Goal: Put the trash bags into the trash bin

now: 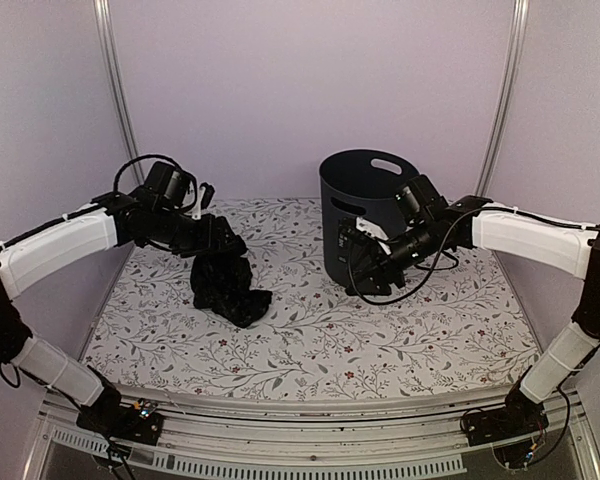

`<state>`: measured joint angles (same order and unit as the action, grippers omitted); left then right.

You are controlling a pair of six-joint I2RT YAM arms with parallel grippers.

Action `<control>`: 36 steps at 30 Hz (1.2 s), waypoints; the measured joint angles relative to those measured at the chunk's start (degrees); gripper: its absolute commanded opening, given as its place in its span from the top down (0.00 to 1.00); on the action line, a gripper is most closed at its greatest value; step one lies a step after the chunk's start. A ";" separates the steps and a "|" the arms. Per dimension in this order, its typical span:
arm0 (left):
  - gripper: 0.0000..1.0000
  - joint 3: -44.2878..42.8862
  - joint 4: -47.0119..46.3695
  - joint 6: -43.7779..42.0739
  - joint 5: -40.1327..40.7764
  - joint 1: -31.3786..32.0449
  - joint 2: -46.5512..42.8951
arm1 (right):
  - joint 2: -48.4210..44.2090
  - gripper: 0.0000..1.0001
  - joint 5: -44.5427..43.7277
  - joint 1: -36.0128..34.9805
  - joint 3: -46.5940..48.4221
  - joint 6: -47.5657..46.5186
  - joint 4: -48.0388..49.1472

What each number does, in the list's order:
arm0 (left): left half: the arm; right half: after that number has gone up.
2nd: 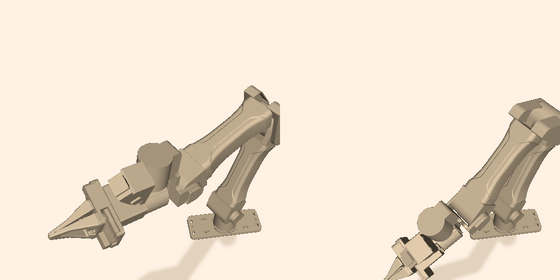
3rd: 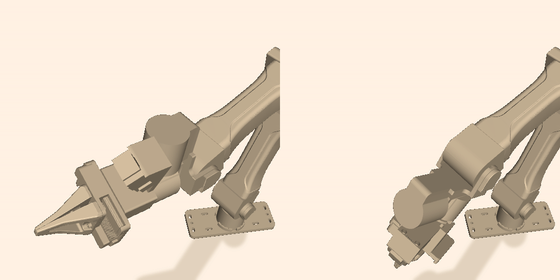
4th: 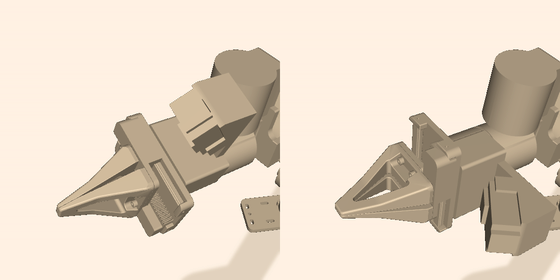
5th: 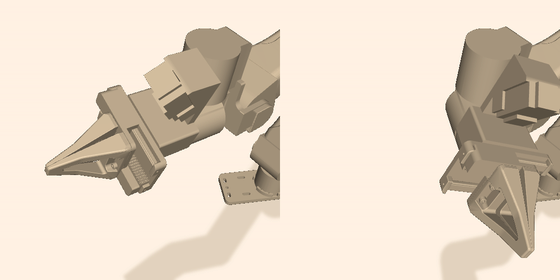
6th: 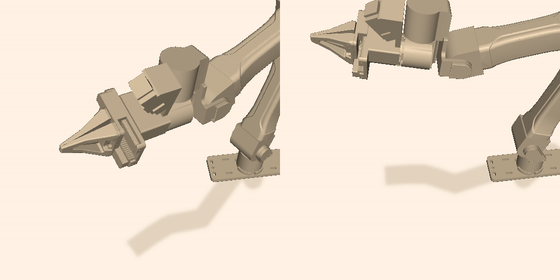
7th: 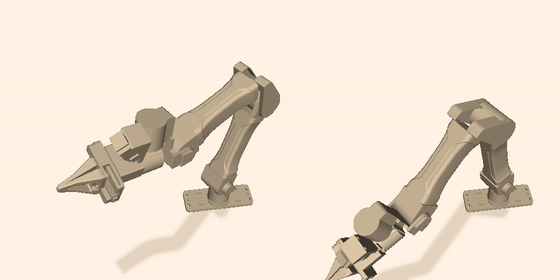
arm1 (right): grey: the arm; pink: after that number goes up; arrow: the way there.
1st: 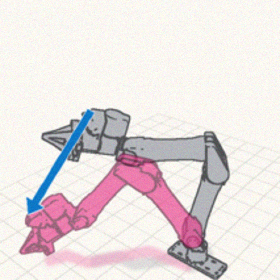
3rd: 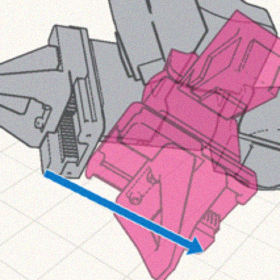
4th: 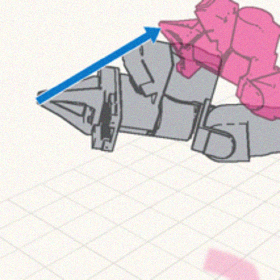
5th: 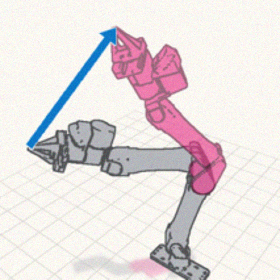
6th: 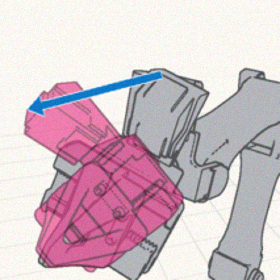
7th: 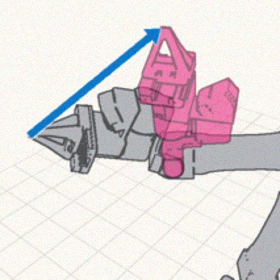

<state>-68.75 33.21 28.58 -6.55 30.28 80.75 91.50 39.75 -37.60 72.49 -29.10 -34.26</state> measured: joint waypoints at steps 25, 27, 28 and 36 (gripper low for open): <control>0.96 -0.90 -19.91 24.41 12.50 0.04 20.48 | 0.76 0.38 -0.15 -0.02 -0.92 3.98 3.91; 1.00 -0.90 -20.94 24.41 12.24 -0.04 20.59 | 0.79 0.38 -0.15 -0.24 -0.92 4.24 3.96; 1.00 -0.87 -21.38 23.91 12.09 -0.04 20.59 | 0.83 0.38 -0.13 -0.33 -0.92 4.31 3.98; 1.00 6.47 -25.81 18.10 5.49 -0.02 15.32 | 2.75 0.39 -0.13 -0.90 -0.92 5.07 4.39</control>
<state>-62.28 7.40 46.68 -1.06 30.26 96.07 94.26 39.62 -38.50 71.57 -24.03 -29.87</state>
